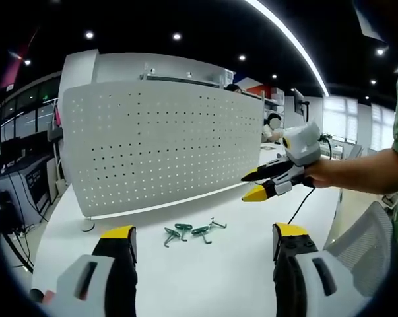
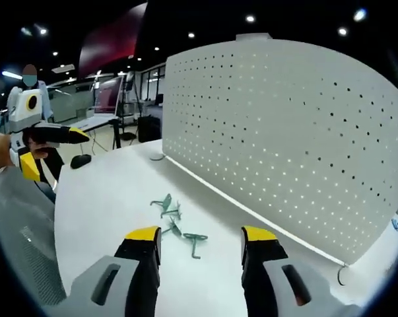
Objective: Insert the hook assembly into the mounting plate slot until the hook locks in place.
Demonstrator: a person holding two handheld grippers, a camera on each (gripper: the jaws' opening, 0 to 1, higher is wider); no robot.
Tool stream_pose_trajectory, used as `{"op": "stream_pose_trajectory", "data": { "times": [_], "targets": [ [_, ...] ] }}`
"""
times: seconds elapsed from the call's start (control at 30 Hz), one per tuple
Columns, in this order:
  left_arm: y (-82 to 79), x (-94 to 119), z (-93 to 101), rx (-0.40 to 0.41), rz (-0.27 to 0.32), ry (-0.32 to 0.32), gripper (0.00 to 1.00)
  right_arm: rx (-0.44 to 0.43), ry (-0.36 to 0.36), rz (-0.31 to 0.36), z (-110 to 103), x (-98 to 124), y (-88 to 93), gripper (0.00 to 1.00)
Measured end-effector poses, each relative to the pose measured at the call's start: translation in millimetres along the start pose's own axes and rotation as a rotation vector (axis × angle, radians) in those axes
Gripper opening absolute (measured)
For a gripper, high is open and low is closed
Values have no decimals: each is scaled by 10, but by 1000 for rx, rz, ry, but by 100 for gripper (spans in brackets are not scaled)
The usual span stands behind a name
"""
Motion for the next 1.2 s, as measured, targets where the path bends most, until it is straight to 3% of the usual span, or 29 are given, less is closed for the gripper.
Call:
{"op": "stream_pose_trajectory", "data": {
  "times": [0.47, 1.2],
  "targets": [
    [42, -22, 65, -1, -25, -2, 86, 59, -44, -65, 167, -289, 59, 40],
    [99, -45, 118, 4, -61, -6, 84, 134, -135, -139, 165, -699, 208, 28]
  ]
}}
Point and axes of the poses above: the point that each gripper's makers call its tool centre point, and the gripper's own axes: x roughly backward along the fingers, z roughly to its right, y roughly out of its underside, the point moved 7 cm from there along x, roughly backward along the fingers, and after that the axes turned 9 degrees about -z, right-handed, at the moved point
